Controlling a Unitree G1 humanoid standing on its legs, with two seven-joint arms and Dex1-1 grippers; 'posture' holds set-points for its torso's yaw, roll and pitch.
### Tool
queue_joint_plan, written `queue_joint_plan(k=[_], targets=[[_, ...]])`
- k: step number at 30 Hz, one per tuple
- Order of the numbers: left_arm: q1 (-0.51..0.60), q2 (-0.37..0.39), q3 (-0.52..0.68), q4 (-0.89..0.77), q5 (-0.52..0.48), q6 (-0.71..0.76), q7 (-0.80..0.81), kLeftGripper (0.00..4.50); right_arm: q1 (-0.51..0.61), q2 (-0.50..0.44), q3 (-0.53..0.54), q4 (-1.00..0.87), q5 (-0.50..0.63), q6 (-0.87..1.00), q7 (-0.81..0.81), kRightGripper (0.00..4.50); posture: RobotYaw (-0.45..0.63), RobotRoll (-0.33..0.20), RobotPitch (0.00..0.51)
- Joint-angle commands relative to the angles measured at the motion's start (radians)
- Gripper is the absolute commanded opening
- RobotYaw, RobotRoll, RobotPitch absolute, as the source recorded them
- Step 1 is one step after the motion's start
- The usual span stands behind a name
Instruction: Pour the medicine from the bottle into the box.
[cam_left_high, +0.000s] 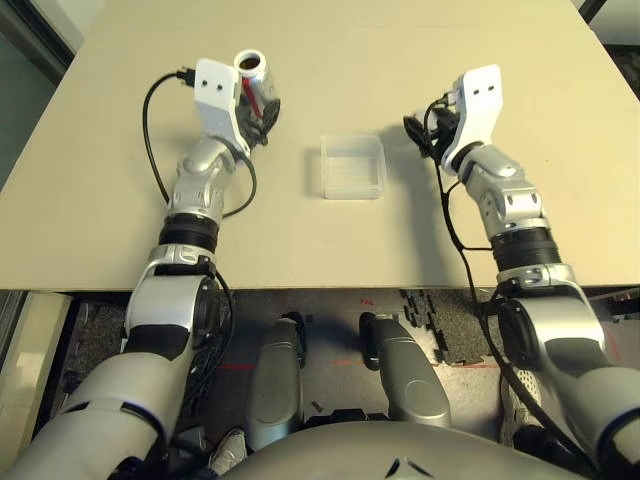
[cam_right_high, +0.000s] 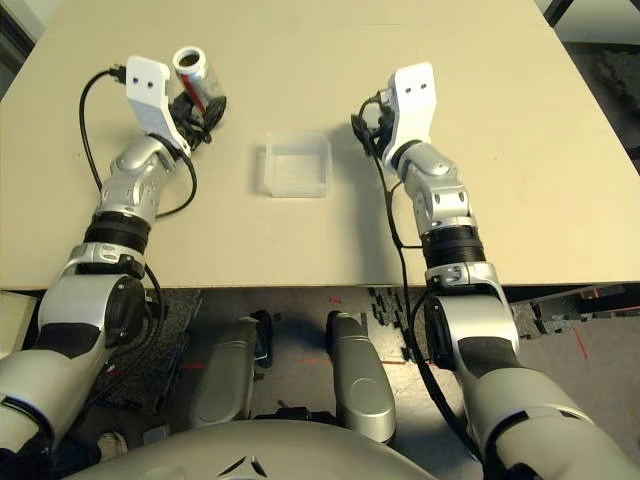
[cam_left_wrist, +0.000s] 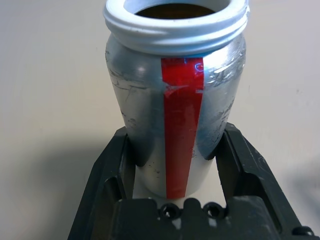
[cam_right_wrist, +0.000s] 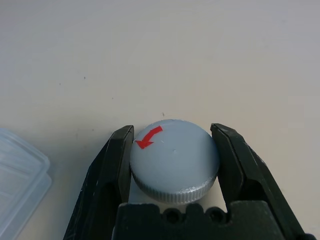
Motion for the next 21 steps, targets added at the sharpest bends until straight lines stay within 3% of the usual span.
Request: queue_joint_plan(k=[1, 2, 3, 7, 12, 16, 17, 21], targets=[[0.004, -0.004, 0.000, -0.038, 0.002, 0.015, 0.007, 2.47, -0.006, 0.006, -0.001, 0.042, -0.013, -0.022, 0.006, 2.59, -0.03, 0.000, 0.193], [0.003, -0.005, 0.003, -0.041, 0.000, 0.018, 0.011, 2.47, -0.008, 0.006, -0.001, 0.046, -0.013, -0.021, 0.008, 2.59, -0.02, 0.000, 0.192], [0.001, -0.005, 0.004, -0.044, 0.000, 0.020, 0.014, 2.47, -0.009, 0.007, -0.001, 0.049, -0.014, -0.022, 0.009, 3.32, -0.02, 0.000, 0.192], [-0.022, 0.002, 0.011, -0.032, 0.001, 0.022, 0.024, 2.47, -0.018, 0.002, -0.009, 0.036, -0.009, -0.008, 0.014, 4.50, -0.02, 0.000, 0.196], [-0.119, 0.044, -0.004, 0.081, 0.049, -0.025, 0.029, 2.47, -0.027, -0.035, -0.018, -0.062, 0.010, 0.072, 0.033, 4.50, -0.01, 0.000, 0.198], [-0.236, 0.127, -0.095, 0.207, 0.182, -0.111, 0.028, 2.47, 0.008, -0.126, -0.001, -0.283, 0.018, 0.274, 0.083, 4.50, 0.00, 0.000, 0.197], [-0.277, 0.157, -0.129, 0.241, 0.228, -0.140, 0.034, 2.47, 0.026, -0.169, 0.010, -0.369, 0.026, 0.357, 0.111, 4.50, 0.01, 0.000, 0.197], [-0.478, 0.276, -0.416, 0.319, 0.564, -0.374, 0.056, 2.47, 0.139, -0.448, 0.042, -0.803, 0.205, 0.775, 0.339, 4.50, 0.00, 0.000, 0.194]])
